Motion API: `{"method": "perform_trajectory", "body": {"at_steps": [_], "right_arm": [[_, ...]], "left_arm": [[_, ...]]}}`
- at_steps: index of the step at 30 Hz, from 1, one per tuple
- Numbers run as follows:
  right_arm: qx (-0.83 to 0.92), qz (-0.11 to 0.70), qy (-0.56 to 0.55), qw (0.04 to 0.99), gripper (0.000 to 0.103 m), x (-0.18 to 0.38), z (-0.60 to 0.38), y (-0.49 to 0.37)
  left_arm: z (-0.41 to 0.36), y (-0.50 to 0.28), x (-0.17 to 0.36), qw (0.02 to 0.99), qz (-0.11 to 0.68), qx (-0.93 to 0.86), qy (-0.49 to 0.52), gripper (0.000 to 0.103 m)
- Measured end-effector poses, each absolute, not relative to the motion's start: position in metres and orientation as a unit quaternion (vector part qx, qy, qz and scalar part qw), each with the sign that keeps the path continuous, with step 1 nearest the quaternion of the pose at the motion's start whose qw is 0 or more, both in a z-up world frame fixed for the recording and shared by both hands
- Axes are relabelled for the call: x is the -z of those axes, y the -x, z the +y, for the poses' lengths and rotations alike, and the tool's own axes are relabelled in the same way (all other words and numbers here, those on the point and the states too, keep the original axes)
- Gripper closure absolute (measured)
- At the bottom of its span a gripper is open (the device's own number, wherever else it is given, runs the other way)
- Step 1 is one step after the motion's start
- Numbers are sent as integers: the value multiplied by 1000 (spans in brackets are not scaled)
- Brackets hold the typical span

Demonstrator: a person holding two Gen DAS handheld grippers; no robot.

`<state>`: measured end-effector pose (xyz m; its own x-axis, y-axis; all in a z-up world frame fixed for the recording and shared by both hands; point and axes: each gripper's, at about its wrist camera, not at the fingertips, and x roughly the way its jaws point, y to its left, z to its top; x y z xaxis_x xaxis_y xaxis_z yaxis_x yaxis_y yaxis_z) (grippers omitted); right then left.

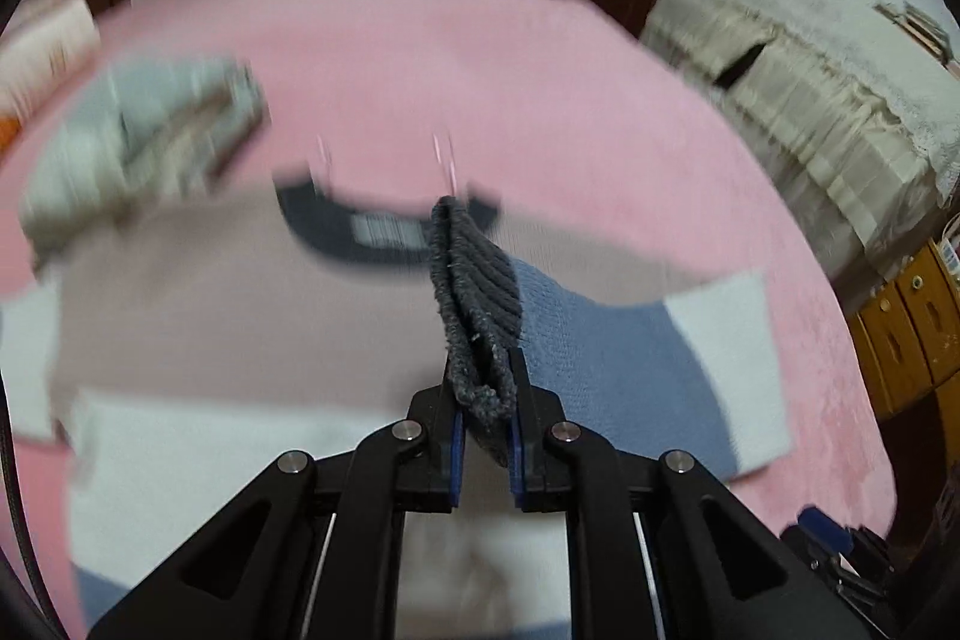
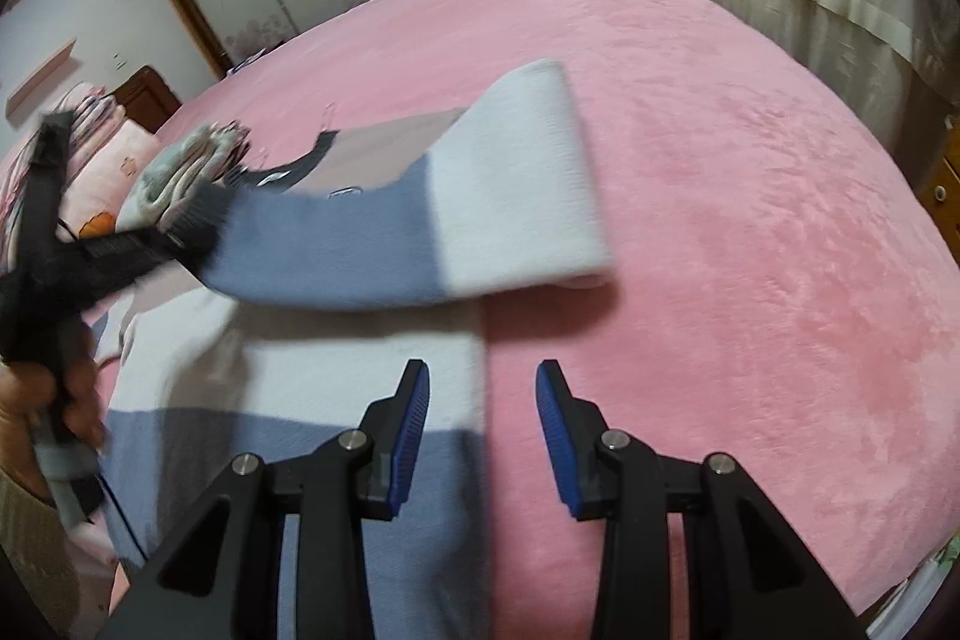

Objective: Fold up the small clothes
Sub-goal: 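Lift the sleeve cuff with the left gripper and carry it toward the collar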

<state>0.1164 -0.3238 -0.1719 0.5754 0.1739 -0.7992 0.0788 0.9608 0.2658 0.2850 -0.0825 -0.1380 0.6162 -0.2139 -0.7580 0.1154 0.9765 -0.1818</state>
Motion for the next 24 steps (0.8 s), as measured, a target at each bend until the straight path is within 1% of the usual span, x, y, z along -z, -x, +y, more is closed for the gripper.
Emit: {"method": "perform_trajectory", "body": {"at_steps": [3,7,14,23,24], "right_arm": [[-18,461,-133,877,66,176,-329,-121],[-13,470,-131,873,66,188,-330,-133],[-28,477,-113,871,66,201,-313,-168],[-24,481,-51,875,66,213,-290,-210],[-24,481,-52,875,68,214,-292,-211]], "left_arm": [[-69,-292,113,916,393,75,42,94],[-48,-303,103,924,377,46,38,94],[-8,-314,116,919,389,18,55,94],[13,-313,135,914,399,8,67,94],[15,-314,136,915,398,7,68,94]]}}
